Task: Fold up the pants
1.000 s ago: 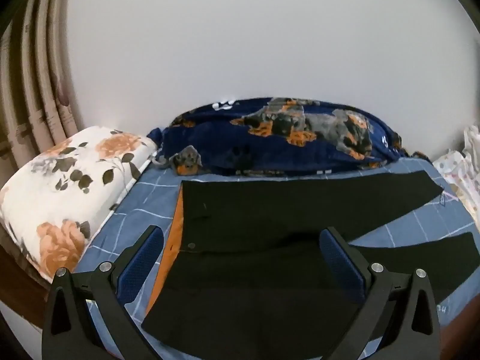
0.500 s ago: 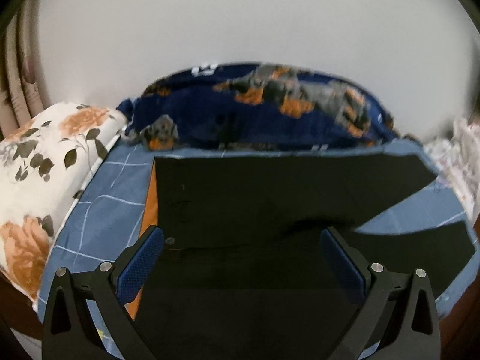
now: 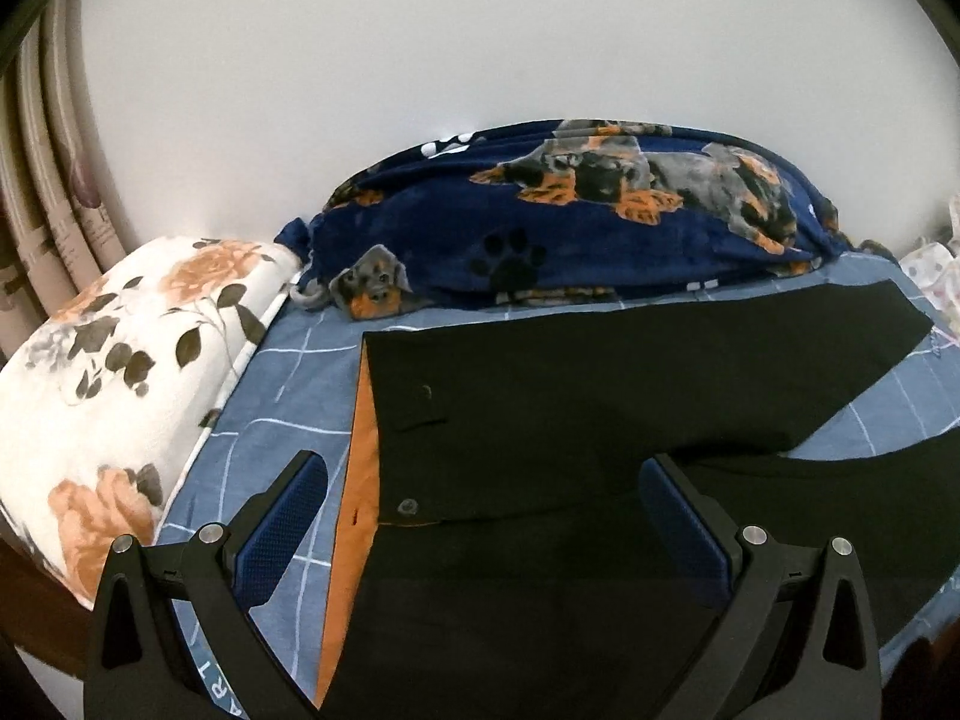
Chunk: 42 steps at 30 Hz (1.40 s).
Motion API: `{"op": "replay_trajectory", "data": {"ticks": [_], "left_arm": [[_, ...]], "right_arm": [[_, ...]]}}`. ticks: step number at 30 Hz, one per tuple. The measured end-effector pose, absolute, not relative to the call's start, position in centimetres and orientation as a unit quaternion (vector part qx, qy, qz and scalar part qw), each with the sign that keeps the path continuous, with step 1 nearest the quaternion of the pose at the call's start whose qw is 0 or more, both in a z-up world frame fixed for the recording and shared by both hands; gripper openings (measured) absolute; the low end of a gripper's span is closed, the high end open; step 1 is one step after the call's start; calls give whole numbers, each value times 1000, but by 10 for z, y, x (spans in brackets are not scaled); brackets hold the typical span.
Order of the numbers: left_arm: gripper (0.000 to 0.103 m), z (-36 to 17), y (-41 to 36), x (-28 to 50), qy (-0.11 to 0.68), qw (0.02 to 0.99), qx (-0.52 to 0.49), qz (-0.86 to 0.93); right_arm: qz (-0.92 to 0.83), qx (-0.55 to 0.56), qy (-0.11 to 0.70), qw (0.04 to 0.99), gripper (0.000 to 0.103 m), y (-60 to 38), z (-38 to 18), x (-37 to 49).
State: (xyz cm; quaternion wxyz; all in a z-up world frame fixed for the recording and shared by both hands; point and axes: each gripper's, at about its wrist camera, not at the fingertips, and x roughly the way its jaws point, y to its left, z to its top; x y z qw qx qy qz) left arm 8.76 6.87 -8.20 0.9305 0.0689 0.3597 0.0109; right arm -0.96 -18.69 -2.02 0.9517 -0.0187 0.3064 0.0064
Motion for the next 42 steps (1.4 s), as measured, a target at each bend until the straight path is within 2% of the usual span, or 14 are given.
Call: {"op": "replay_trajectory", "data": {"ticks": [14,18,22,24,26,27,28,35,42], "left_arm": [[103,-88,76,95,359,931,71,-4],[102,-96,101,117,383,921,29,-70],[91,-104,129,146,383,919,40,-88],[80,-110,150,168,392,915,33,-91],[57,-119,177,195,409,906,5,-108],[52,-127,194,215,429,895,-21,-123],[42,-134,206,230,442,887,-34,-127],[40,-173,233,298,490,856,-67,-155],[40,-194,218,329,502,849,-26,-159]], "right_arm": [[13,-23,317,948,103,-178,-28,-10],[14,-26,325,945,103,-175,-32,-8],[14,-27,334,942,103,-176,-37,-2],[15,-24,340,940,103,-178,-41,2],[14,-21,346,938,103,-179,-45,7],[14,-19,352,936,103,-180,-48,11],[15,-18,355,934,103,-181,-51,13],[10,-10,384,923,103,-183,-72,32],[4,2,413,911,103,-188,-92,46]]}}
